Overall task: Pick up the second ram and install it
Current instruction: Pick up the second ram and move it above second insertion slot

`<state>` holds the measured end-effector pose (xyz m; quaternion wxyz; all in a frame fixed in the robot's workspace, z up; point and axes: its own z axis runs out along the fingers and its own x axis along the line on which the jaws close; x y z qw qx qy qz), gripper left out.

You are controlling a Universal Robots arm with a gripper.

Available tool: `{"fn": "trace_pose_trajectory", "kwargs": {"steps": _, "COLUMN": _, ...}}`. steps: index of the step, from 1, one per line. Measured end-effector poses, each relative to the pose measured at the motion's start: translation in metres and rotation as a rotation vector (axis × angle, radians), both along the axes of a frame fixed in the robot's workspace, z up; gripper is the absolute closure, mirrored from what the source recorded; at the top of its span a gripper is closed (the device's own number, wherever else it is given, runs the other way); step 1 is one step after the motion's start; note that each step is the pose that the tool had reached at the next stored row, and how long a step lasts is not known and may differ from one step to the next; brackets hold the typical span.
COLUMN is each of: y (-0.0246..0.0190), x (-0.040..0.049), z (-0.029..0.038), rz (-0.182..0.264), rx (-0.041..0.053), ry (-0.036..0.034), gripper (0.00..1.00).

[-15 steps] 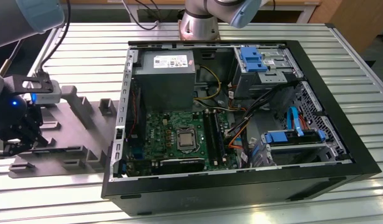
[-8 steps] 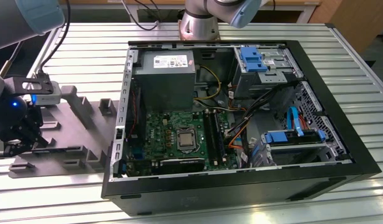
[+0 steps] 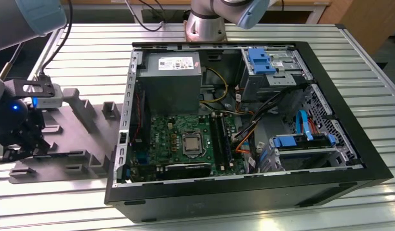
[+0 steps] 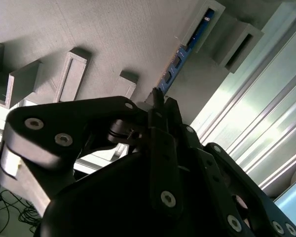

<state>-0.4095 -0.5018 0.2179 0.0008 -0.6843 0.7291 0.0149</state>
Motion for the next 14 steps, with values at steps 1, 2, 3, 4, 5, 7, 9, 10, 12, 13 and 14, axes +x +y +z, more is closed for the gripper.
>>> {"fn": "trace_pose_trajectory", "kwargs": {"steps": 1, "y": 0.0, "x": 0.0, "z": 0.0, "rz": 0.0, "rx": 0.0, "ry": 0.0, "gripper": 0.77}}
{"fn": "trace_pose_trajectory", "kwargs": {"steps": 2, "y": 0.0, "x": 0.0, "z": 0.0, "rz": 0.0, "rx": 0.0, "ry": -0.0001, "gripper": 0.77}}
{"fn": "trace_pose_trajectory", "kwargs": {"steps": 3, "y": 0.0, "x": 0.0, "z": 0.0, "rz": 0.0, "rx": 0.0, "ry": 0.0, "gripper": 0.7}}
{"fn": "trace_pose_trajectory", "kwargs": {"steps": 4, "y": 0.0, "x": 0.0, "z": 0.0, "rz": 0.0, "rx": 0.0, "ry": 0.0, "gripper": 0.7}}
{"fn": "trace_pose_trajectory", "kwargs": {"steps": 5, "y": 0.0, "x": -0.0001, "z": 0.0, "rz": 0.0, "rx": 0.0, "ry": 0.0, "gripper": 0.7}}
{"fn": "trace_pose_trajectory", "kwargs": {"steps": 7, "y": 0.0, "x": -0.0001, "z": -0.0002, "rz": 0.0, "rx": 0.0002, "ry": -0.0001, "gripper": 0.7}}
{"fn": "trace_pose_trajectory", "kwargs": {"steps": 9, "y": 0.0, "x": -0.0005, "z": -0.0015, "rz": 0.001, "rx": 0.0004, "ry": 0.0, "gripper": 0.7}}
{"fn": "trace_pose_trajectory", "kwargs": {"steps": 10, "y": 0.0, "x": -0.0009, "z": -0.0021, "rz": 0.002, "rx": 0.0005, "ry": 0.0, "gripper": 0.7}}
{"fn": "trace_pose_trajectory", "kwargs": {"steps": 12, "y": 0.0, "x": -0.0018, "z": -0.0038, "rz": 0.004, "rx": 0.0006, "ry": -0.0001, "gripper": 0.7}}
{"fn": "trace_pose_trajectory", "kwargs": {"steps": 13, "y": 0.0, "x": -0.0022, "z": -0.0047, "rz": 0.006, "rx": 0.0006, "ry": -0.0001, "gripper": 0.7}}
{"fn": "trace_pose_trajectory", "kwargs": {"steps": 14, "y": 0.0, "x": -0.0026, "z": -0.0055, "rz": 0.009, "rx": 0.0006, "ry": -0.0001, "gripper": 0.7}}
